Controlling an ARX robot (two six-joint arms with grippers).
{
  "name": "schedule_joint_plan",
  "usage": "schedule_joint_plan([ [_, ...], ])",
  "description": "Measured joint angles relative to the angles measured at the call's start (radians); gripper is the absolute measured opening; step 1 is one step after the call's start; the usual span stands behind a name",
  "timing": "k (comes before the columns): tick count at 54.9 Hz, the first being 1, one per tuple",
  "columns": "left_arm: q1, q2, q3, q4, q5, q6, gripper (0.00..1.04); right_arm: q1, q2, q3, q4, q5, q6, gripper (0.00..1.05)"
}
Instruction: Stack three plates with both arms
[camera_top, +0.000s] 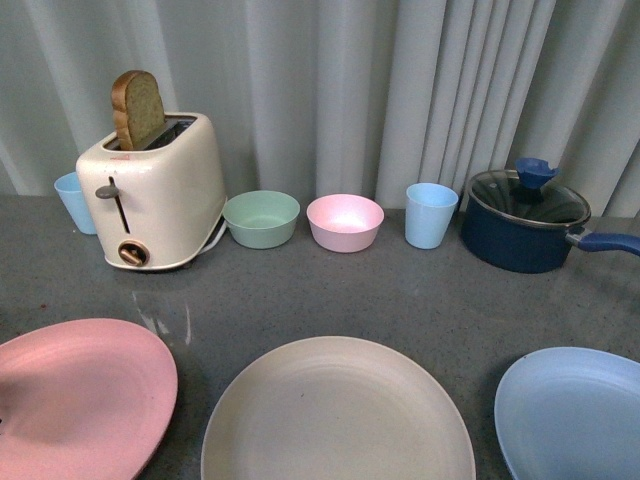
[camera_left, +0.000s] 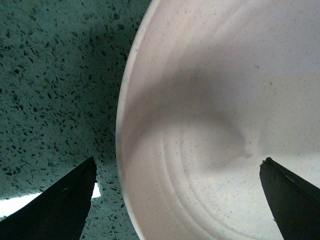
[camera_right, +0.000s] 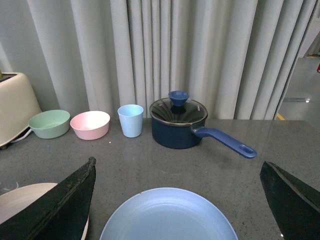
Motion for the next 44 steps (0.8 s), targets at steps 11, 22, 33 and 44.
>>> schedule_joint_plan([
  [11, -0.002, 0.009, 0.001, -0.011, -0.018, 0.000, 0.98, 0.000, 0.000, 0.000, 0.000, 0.000, 0.000, 0.97],
  [22, -0.004, 0.011, 0.001, -0.011, -0.034, 0.003, 0.68, 0.000, 0.000, 0.000, 0.000, 0.000, 0.000, 0.97],
  [33, -0.005, 0.011, 0.002, -0.021, -0.023, 0.014, 0.36, 0.000, 0.000, 0.000, 0.000, 0.000, 0.000, 0.97],
  [44, -0.002, -0.002, 0.022, -0.046, 0.018, -0.004, 0.07, 0.000, 0.000, 0.000, 0.000, 0.000, 0.000, 0.97],
])
